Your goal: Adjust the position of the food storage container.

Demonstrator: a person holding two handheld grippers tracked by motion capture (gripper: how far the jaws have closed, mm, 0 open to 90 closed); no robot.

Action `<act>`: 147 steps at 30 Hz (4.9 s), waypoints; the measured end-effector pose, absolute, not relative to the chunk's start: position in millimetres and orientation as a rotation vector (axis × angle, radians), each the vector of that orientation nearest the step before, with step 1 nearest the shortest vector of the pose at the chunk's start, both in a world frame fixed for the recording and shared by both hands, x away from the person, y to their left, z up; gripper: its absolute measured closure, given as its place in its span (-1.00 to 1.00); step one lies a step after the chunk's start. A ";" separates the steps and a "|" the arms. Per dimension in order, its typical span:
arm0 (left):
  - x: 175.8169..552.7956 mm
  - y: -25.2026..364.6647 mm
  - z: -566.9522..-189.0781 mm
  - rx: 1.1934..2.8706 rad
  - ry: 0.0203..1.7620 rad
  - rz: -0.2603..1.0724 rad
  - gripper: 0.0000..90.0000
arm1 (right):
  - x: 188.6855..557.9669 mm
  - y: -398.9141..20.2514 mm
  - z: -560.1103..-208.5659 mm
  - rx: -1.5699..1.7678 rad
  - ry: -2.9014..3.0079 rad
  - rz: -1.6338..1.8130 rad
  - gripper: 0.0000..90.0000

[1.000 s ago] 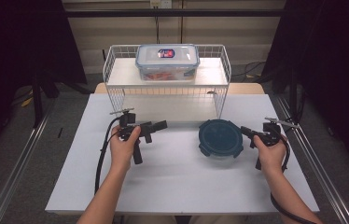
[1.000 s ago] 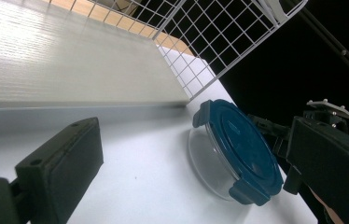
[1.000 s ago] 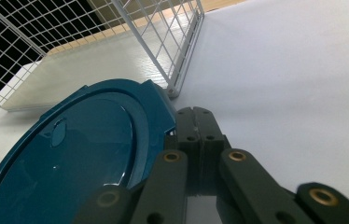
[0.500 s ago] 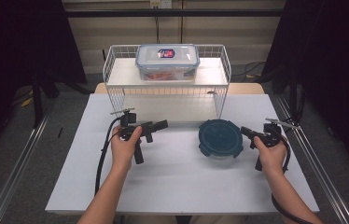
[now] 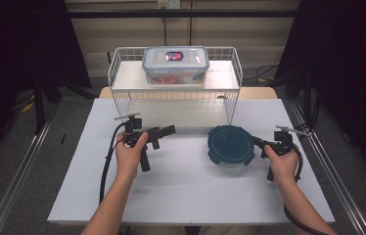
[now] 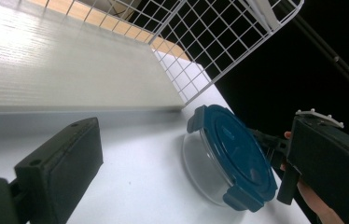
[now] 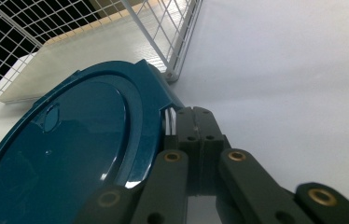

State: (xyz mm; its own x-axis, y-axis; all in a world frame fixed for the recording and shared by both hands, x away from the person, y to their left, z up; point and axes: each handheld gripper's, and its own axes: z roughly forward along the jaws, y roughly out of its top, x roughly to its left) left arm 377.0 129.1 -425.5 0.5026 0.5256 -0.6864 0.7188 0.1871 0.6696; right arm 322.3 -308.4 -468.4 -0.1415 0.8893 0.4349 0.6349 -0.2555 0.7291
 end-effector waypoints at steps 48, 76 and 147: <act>375.9 129.0 -426.4 1.513 1.167 -0.196 -0.93 | 323.9 -233.6 -472.3 1.783 1.872 1.469 1.00; 367.4 142.7 -437.8 1.513 1.206 -0.252 -0.94 | 333.3 -217.7 -472.1 1.822 1.883 1.550 0.83; 356.7 128.2 -470.0 1.514 1.341 -0.374 0.06 | 304.0 -222.1 -480.3 2.075 1.734 1.879 0.46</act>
